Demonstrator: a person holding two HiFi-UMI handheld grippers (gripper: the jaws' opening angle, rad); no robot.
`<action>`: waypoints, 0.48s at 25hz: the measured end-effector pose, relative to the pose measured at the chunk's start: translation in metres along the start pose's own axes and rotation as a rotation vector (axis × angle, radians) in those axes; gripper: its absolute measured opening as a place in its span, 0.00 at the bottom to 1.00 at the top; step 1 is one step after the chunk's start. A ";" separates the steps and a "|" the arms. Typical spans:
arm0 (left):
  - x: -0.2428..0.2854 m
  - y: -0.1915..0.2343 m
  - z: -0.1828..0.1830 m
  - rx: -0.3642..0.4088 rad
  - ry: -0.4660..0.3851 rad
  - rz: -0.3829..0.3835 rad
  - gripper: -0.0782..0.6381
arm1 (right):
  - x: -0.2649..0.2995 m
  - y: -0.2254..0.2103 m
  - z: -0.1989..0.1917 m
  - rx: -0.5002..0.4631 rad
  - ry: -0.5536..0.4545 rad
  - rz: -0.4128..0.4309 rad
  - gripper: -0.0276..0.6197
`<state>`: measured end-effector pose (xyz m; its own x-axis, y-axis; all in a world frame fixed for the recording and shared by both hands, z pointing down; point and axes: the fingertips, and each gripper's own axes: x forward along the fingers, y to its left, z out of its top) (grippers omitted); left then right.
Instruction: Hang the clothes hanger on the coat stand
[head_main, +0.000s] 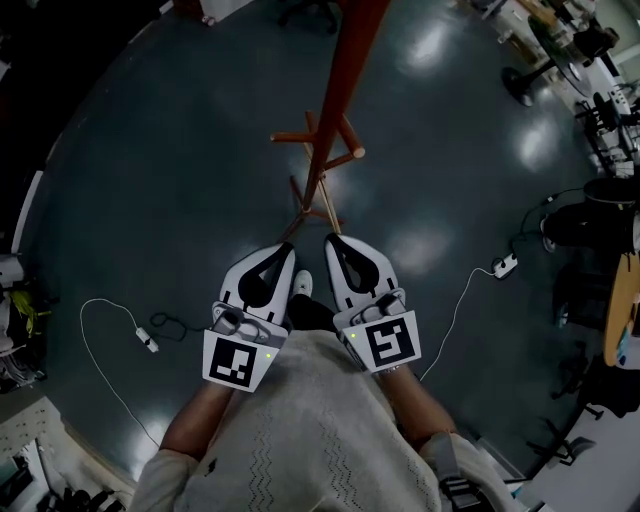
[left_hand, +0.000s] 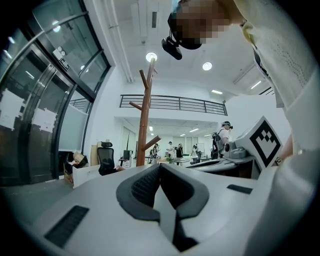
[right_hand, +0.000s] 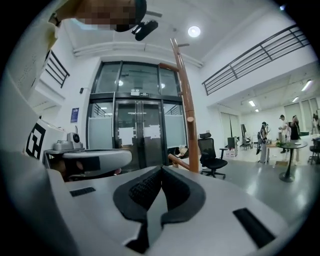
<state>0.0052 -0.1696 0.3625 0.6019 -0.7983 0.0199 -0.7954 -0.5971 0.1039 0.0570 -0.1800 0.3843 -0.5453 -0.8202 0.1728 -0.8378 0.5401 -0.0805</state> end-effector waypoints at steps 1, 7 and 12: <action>0.000 -0.001 0.000 0.002 0.000 -0.002 0.13 | -0.002 -0.001 0.001 0.011 -0.015 -0.009 0.07; 0.003 0.001 0.000 0.001 -0.002 -0.014 0.13 | -0.007 -0.006 -0.003 0.019 -0.004 -0.050 0.07; 0.006 -0.006 -0.001 -0.001 -0.001 -0.034 0.13 | -0.010 -0.010 0.002 0.015 -0.027 -0.065 0.07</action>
<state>0.0138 -0.1712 0.3627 0.6285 -0.7777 0.0150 -0.7744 -0.6238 0.1059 0.0712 -0.1776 0.3816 -0.4898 -0.8587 0.1511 -0.8719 0.4824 -0.0846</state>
